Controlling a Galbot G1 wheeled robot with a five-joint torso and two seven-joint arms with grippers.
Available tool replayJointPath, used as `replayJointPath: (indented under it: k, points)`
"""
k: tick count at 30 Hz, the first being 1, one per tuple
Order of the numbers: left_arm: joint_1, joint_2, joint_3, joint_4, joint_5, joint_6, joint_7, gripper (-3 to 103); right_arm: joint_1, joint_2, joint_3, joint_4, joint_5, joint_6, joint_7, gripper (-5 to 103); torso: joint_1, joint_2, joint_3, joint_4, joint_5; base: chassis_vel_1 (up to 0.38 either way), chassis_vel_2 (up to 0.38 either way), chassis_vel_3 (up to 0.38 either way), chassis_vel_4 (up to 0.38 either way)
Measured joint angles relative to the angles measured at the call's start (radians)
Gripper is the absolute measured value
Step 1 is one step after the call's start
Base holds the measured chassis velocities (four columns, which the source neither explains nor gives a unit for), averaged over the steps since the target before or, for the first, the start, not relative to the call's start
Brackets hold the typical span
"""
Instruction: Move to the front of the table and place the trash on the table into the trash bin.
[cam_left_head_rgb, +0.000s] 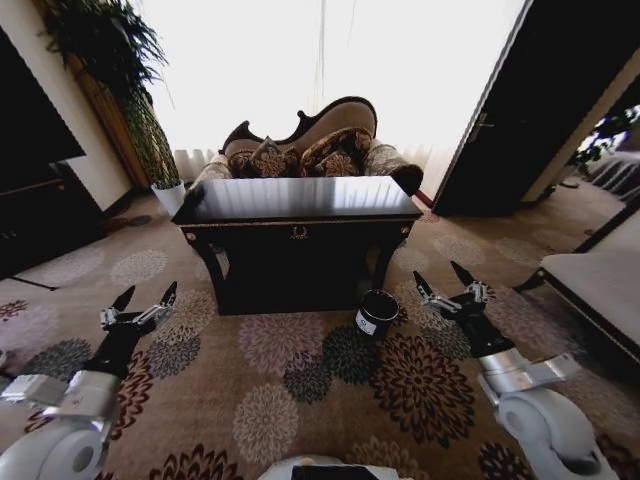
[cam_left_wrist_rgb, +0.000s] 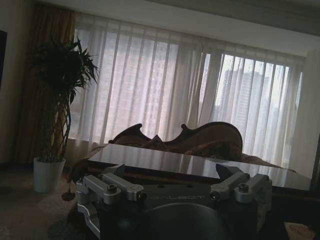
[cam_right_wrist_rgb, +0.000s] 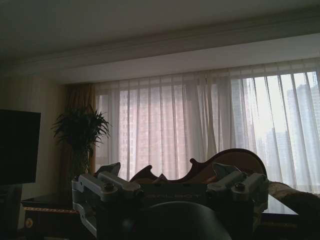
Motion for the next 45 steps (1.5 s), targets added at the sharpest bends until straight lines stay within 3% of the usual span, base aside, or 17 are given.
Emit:
replayJointPath:
  k: [10, 12, 16, 45]
  points:
    - [-0.002, -0.003, 0.006, 0.001, 0.003, 0.0, 0.0, 100, 0.001, 0.001, -0.002, -0.005, -0.006, 0.009, -0.011, 100, -0.001, 0.0, 0.0, -0.0001, -0.0004, 0.239, -0.248, -0.242, 0.24]
    - [-0.002, -0.004, 0.008, 0.001, 0.005, 0.0, 0.0, 100, 0.001, 0.005, -0.004, -0.007, -0.006, 0.014, -0.014, 100, -0.001, 0.0, 0.0, -0.0003, 0.0012, 0.184, -0.204, -0.166, 0.199]
    - [-0.002, -0.004, 0.009, 0.002, 0.006, 0.0, 0.001, 100, 0.002, 0.01, -0.007, -0.007, -0.006, 0.015, -0.015, 100, -0.001, 0.001, -0.001, 0.0, -0.0005, 0.091, -0.1, -0.081, 0.14]
    - [-0.001, -0.008, -0.006, -0.003, -0.001, 0.0, 0.001, 100, -0.002, 0.03, -0.009, -0.018, -0.033, 0.016, -0.01, 100, 0.0, 0.0, 0.0, -0.0001, 0.0002, -0.006, 0.007, 0.005, -0.011]
